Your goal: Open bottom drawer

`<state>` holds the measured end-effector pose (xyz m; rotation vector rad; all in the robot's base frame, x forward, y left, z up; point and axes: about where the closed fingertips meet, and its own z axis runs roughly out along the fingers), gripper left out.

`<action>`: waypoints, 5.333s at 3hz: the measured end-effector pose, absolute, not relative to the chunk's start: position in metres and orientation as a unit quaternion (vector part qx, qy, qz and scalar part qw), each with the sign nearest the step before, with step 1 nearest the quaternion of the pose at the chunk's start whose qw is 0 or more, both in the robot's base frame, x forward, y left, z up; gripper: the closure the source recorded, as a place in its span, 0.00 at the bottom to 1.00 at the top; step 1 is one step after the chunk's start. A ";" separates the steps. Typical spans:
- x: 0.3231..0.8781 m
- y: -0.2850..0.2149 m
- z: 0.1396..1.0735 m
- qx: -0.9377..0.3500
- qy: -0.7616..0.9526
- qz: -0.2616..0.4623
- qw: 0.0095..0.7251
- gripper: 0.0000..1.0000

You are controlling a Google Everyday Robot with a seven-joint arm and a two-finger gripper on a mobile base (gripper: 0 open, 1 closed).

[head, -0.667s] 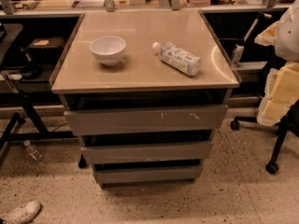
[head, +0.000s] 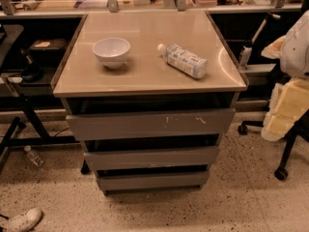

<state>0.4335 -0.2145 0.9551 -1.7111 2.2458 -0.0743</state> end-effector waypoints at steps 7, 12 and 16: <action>0.409 -0.117 0.533 -0.583 0.795 0.143 0.087 0.00; 0.442 -0.131 0.353 -0.502 0.823 0.224 0.142 0.00; 0.480 -0.106 0.267 -0.494 0.815 0.255 0.165 0.00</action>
Offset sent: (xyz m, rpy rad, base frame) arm -0.0590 0.0369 -0.2843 0.0154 0.3294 -0.0025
